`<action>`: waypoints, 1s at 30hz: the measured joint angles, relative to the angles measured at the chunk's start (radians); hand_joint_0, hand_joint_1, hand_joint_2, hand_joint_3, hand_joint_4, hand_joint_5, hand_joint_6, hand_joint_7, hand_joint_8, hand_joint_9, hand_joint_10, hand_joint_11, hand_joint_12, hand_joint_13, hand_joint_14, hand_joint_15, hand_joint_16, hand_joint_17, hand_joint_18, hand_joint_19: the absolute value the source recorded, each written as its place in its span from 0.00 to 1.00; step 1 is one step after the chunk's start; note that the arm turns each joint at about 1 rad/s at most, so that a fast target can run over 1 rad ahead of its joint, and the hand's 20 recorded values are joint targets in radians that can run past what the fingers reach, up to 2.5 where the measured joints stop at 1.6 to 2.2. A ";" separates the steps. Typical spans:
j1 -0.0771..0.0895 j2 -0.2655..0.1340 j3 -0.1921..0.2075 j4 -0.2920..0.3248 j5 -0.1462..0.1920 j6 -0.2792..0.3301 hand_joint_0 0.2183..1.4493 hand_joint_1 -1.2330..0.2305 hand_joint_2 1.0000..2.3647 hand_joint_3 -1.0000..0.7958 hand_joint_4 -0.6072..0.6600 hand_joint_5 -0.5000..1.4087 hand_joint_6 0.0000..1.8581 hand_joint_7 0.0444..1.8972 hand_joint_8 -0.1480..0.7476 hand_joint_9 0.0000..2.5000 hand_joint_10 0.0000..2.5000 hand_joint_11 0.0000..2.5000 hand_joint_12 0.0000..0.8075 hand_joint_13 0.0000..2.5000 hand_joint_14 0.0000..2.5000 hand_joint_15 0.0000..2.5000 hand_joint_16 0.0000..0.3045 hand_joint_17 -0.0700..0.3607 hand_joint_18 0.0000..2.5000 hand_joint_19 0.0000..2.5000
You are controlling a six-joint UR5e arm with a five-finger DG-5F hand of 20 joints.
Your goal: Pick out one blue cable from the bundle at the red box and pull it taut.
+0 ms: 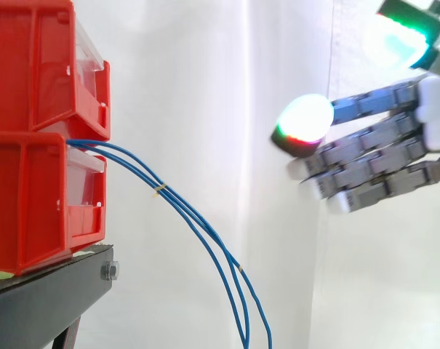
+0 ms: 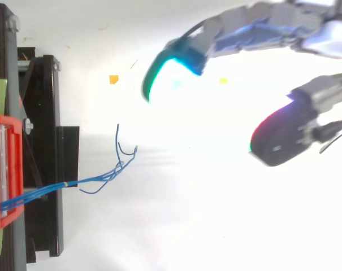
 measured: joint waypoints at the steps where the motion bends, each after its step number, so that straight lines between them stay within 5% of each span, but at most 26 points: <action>1: 0.003 -0.019 0.020 -0.001 -0.001 0.000 0.21 0.45 0.00 0.28 0.62 0.13 0.27 0.36 0.44 0.14 0.00 0.03 0.40 0.13 0.00 0.10 0.16 0.41 0.06 0.13; 7: 0.021 -0.105 0.116 0.001 0.000 0.000 0.21 0.45 0.00 0.28 0.62 0.13 0.27 0.36 0.44 0.14 0.00 0.03 0.40 0.13 0.00 0.10 0.16 0.41 0.07 0.13; 17: 0.039 -0.133 0.137 -0.007 0.032 -0.005 0.21 0.45 0.00 0.28 0.62 0.13 0.27 0.37 0.44 0.15 0.00 0.03 0.40 0.13 0.00 0.10 0.16 0.41 0.07 0.13; 24: 0.064 -0.214 0.191 0.045 0.063 -0.003 0.22 0.46 0.00 0.28 0.62 0.14 0.27 0.37 0.44 0.15 0.00 0.04 0.40 0.13 0.00 0.10 0.15 0.41 0.07 0.13; 30: 0.080 -0.233 0.209 0.056 0.081 -0.006 0.22 0.46 0.00 0.28 0.62 0.14 0.27 0.37 0.44 0.15 0.00 0.04 0.40 0.14 0.00 0.10 0.15 0.41 0.07 0.14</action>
